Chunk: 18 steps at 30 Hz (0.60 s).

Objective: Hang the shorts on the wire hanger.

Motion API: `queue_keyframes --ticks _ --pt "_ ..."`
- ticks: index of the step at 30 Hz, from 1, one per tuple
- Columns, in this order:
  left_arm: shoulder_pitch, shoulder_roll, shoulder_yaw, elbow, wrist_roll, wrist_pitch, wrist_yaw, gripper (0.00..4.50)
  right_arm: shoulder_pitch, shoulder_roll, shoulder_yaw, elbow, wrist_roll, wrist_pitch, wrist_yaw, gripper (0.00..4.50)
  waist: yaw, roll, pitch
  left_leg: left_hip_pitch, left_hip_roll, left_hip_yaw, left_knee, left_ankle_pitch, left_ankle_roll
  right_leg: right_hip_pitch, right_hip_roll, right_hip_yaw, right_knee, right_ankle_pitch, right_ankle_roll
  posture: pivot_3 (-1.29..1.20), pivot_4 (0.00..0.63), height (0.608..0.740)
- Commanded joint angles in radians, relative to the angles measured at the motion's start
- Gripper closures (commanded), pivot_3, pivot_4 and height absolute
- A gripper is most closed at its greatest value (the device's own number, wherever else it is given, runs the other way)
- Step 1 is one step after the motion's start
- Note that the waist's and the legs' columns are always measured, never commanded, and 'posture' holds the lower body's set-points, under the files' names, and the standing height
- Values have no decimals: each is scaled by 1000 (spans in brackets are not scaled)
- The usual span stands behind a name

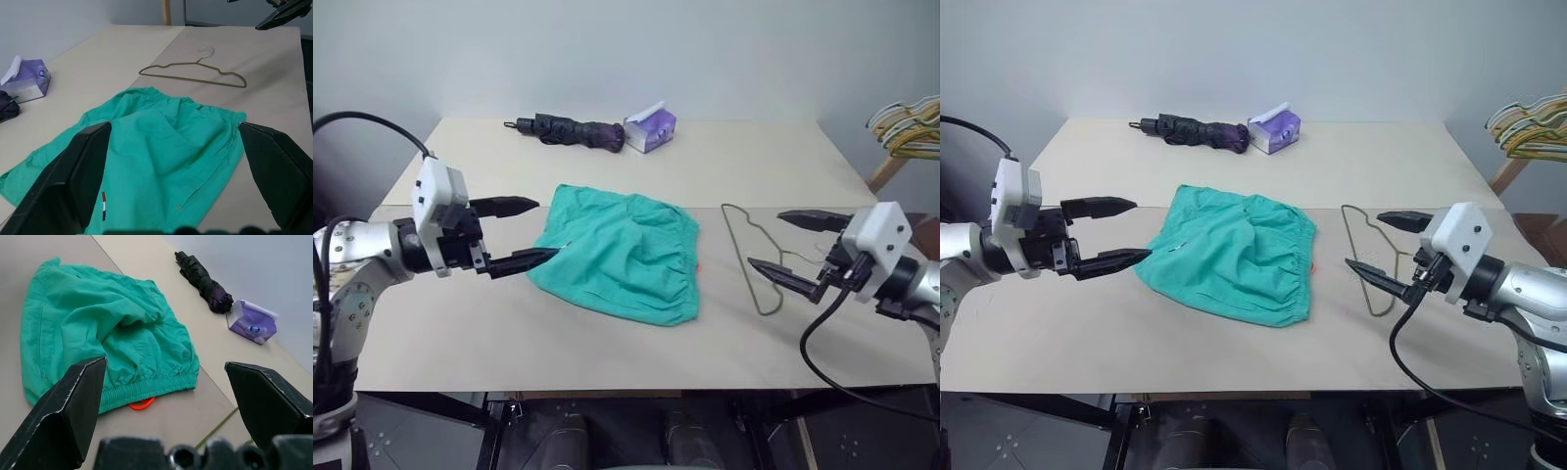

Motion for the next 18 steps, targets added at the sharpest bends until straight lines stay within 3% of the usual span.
queue_keyframes --ticks 1,11,18 --pt "-20 28 43 -27 -9 3 7 10 -44 -29 49 6 -56 -62 18 0 2 0 0 0 0 0 0 0 0 0 0 0 0 0 0 54 83 740" --pt "32 25 72 -85 -17 20 39 10 -46 -89 354 -102 -332 -50 7 0 18 0 0 0 0 0 0 0 0 0 0 0 0 -1 0 71 102 740" --pt "16 26 62 -81 -14 19 39 10 -64 -75 588 -36 -596 -143 -1 0 22 0 0 0 0 0 1 0 0 0 0 0 0 -3 -4 73 103 740"
